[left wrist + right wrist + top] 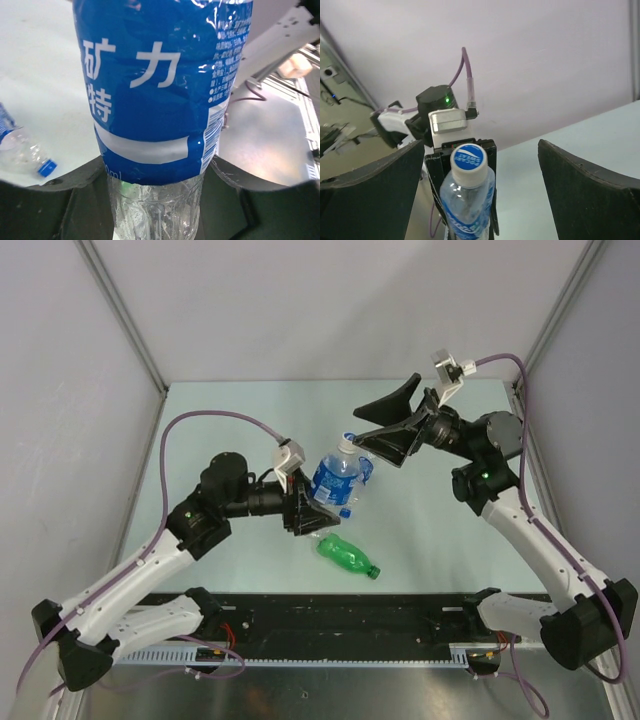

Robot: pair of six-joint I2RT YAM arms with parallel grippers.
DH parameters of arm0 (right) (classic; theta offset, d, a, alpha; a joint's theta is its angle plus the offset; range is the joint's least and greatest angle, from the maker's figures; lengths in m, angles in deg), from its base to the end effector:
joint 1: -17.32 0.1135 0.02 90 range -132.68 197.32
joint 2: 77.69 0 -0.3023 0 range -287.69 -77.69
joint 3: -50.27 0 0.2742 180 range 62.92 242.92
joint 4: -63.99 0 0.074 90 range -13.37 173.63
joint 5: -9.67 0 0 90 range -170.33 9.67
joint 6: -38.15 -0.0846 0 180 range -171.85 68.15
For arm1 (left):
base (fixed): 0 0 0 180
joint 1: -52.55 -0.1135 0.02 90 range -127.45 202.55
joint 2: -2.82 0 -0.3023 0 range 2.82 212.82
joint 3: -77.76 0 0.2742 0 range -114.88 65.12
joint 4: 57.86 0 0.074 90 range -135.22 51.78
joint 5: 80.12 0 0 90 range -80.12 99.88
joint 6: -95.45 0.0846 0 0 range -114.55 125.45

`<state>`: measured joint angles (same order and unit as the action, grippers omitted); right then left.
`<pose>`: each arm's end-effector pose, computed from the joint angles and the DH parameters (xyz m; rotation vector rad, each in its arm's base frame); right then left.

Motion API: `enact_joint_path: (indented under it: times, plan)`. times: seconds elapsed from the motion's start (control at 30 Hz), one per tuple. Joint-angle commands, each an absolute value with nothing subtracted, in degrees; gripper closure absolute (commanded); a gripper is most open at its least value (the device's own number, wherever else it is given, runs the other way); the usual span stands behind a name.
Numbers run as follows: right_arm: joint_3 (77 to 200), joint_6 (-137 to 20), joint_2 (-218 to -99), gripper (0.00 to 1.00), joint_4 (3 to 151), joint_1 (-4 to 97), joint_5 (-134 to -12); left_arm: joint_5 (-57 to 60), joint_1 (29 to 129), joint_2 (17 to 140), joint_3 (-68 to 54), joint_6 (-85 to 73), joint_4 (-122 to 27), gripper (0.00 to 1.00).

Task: Unscrew the bottle caps

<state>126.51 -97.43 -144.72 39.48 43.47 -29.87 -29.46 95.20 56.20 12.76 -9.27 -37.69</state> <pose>0.2217 0.1815 0.5067 -0.7130 1.1560 1.5055 0.1447 -0.2062 0.3906 0.9674 1.6056 -1.3021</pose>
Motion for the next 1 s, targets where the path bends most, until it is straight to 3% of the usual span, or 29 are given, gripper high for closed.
enact_joint_path:
  times: [0.0, 0.43, 0.97]
  plan:
    - [126.83, -93.45, -141.51, 0.01, 44.77, 43.02, -36.47, -18.46, 94.69, 56.75, 12.31, -6.35, -34.71, 1.00]
    - [127.44, -89.68, -143.32, 0.01, 57.55, 44.72, -48.97, 12.06, 99.15, 56.04, 9.32, -3.74, -23.71, 1.00]
    - [134.54, -88.64, -151.39, 0.01, 74.17, 49.01, -55.39, 40.77, 112.12, 68.83, -2.80, -4.82, -9.59, 1.00]
